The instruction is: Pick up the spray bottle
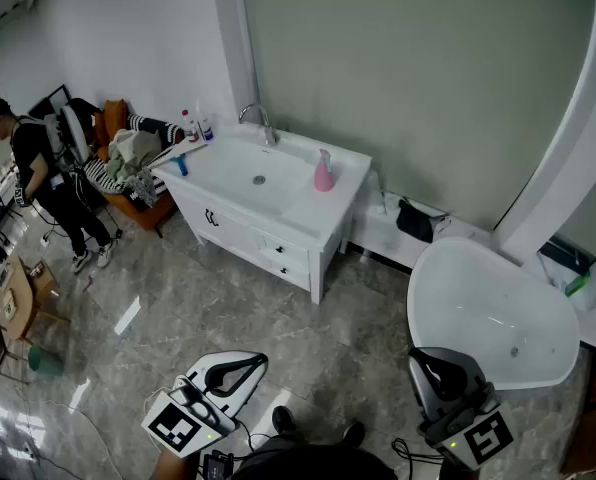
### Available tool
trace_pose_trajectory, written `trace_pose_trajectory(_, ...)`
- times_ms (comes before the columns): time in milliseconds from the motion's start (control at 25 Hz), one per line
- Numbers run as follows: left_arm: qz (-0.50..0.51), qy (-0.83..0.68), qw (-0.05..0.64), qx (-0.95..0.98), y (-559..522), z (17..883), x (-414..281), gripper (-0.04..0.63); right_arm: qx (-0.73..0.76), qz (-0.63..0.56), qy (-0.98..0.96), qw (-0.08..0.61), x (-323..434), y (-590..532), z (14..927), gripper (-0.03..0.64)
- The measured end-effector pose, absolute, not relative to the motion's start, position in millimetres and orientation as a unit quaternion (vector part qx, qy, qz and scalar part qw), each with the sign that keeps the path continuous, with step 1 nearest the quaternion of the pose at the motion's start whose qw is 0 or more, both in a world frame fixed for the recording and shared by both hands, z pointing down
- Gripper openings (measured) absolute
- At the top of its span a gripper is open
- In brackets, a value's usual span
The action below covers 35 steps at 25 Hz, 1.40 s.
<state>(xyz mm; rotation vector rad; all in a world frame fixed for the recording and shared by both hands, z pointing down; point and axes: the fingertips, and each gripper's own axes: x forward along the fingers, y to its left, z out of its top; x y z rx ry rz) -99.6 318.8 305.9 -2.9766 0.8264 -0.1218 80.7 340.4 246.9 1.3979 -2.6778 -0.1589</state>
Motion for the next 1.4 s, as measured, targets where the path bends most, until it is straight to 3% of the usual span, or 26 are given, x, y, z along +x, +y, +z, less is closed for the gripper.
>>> trace_pose_trajectory(720,-0.007,0.240,0.010,-0.971,270,324,-173,0.005,0.493,-0.042,-0.867,0.055,2,300,244,0.009)
trace_pose_trajectory(1040,-0.025,0.242,0.006,-0.970,256,330,-142,0.004,0.500,-0.011,-0.864,0.059,39,279,260,0.009)
trace_pose_trajectory(1400,-0.045,0.258,0.018,-0.965,258,315,-57,0.005,0.481,0.004,-0.876,0.034,121,261,260,0.009)
